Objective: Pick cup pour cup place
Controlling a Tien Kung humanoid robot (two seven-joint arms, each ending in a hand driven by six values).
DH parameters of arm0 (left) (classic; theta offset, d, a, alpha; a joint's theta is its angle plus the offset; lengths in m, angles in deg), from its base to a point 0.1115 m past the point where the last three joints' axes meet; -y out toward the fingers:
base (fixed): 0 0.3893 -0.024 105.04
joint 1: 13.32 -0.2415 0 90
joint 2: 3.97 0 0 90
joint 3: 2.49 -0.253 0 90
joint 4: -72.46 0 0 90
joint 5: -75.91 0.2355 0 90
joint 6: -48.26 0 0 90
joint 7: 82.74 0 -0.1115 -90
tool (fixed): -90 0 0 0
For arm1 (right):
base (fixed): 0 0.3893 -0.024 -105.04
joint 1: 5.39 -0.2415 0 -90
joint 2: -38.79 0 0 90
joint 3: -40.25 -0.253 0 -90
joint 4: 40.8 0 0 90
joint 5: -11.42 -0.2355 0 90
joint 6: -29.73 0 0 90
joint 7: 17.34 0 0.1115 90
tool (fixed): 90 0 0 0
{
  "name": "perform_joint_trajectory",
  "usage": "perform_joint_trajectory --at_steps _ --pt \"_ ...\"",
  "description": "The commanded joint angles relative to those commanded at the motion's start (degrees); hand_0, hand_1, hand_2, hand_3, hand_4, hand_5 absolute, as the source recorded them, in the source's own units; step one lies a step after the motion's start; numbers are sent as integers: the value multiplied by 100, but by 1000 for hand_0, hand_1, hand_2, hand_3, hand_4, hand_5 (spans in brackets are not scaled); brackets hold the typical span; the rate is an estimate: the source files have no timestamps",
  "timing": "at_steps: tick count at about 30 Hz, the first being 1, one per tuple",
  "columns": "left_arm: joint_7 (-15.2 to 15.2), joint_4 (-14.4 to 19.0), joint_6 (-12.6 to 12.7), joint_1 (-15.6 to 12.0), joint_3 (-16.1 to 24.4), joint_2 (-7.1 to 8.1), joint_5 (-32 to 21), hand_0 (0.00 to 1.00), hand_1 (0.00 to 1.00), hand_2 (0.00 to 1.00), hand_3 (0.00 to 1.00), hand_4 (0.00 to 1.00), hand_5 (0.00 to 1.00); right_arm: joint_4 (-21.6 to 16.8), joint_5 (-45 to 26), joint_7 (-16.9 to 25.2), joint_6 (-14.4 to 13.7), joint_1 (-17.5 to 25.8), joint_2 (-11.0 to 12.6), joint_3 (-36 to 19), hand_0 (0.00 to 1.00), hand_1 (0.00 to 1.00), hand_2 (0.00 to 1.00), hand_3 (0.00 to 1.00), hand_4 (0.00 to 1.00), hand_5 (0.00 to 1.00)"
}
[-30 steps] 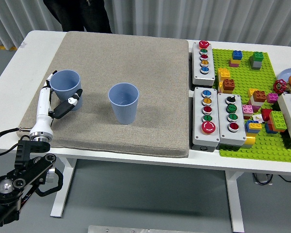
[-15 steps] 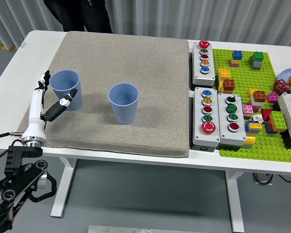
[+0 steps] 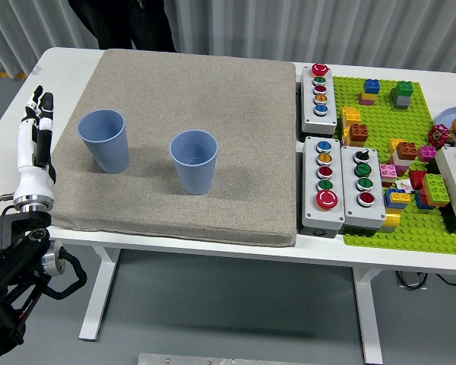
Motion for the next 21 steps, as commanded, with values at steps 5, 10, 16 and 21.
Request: perform_joint_trajectory --at_steps 5,10,16,21 --pt "-150 -193 -558 142 121 134 -1180 882 869 957 940 566 998 0 -1 1 -16 0 3 8 701 629 555 564 2 17" --pt "-195 -321 -918 260 225 170 -2372 877 864 957 937 586 998 -1 1 -8 -21 -1 3 26 701 630 554 564 2 16" --pt "-188 -417 -1105 315 277 182 -3644 874 862 955 938 593 998 -5 15 -19 -22 22 3 34 701 629 554 564 2 15" --pt "-180 -450 -1105 302 310 176 -3616 872 862 954 939 596 998 -9 50 -34 -28 57 -4 22 701 629 554 565 2 16"
